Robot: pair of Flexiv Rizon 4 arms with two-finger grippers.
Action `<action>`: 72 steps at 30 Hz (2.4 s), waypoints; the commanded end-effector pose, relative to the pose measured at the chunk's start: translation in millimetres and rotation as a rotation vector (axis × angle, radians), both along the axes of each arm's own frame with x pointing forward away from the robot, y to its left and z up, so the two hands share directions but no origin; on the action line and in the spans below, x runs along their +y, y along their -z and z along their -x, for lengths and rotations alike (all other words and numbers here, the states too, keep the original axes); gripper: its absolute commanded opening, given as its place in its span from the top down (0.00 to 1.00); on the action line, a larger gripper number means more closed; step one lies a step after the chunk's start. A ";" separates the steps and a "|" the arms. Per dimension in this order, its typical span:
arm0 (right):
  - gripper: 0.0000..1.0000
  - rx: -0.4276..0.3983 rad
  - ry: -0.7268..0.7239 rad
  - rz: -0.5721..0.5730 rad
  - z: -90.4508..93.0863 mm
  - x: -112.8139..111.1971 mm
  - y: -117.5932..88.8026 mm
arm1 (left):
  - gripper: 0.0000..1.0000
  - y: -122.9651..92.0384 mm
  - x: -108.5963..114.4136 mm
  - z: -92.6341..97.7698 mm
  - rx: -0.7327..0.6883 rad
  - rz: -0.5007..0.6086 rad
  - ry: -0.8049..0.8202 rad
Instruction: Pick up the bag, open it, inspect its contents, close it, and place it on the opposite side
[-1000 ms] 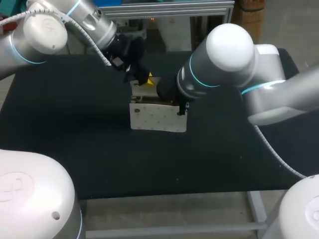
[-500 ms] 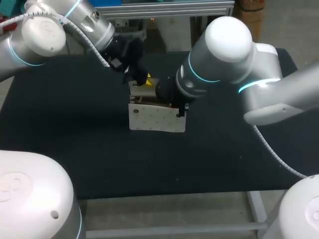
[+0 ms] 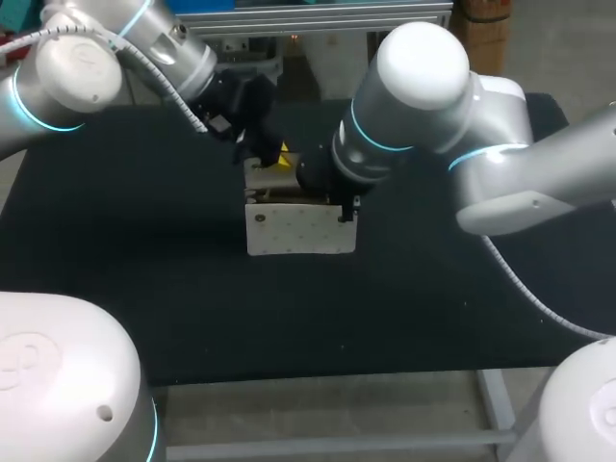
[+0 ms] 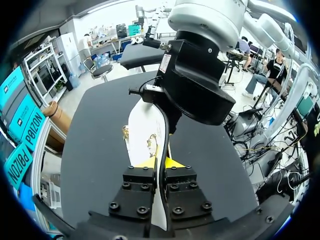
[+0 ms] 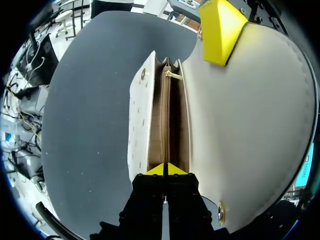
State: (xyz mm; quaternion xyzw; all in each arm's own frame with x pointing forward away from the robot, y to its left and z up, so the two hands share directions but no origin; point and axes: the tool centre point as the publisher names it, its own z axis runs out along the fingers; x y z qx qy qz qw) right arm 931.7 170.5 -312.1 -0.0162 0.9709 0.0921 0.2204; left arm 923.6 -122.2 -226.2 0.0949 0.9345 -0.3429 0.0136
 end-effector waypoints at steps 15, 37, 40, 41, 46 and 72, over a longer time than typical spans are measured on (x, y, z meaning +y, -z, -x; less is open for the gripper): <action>1.00 0.076 -0.060 0.043 -10.8 23.6 29.4 | 1.00 -1.0 -2.2 4.6 0.008 0.013 0.005; 0.55 0.232 -0.127 0.120 -11.2 29.6 52.4 | 1.00 -0.4 -1.0 5.6 -0.004 0.019 0.009; 0.53 0.245 -0.134 0.126 -10.7 30.8 56.5 | 1.00 0.0 -1.0 5.6 -0.001 0.019 0.011; 0.52 0.246 -0.135 0.126 -10.6 31.0 57.3 | 1.00 0.1 -1.0 5.6 -0.001 0.020 0.012; 0.51 0.251 -0.136 0.127 -10.4 30.9 58.1 | 1.00 0.3 -1.2 5.7 -0.002 0.019 0.014; 0.28 0.225 -0.171 0.135 -5.0 32.2 61.0 | 1.00 1.1 0.2 2.9 0.002 0.027 0.027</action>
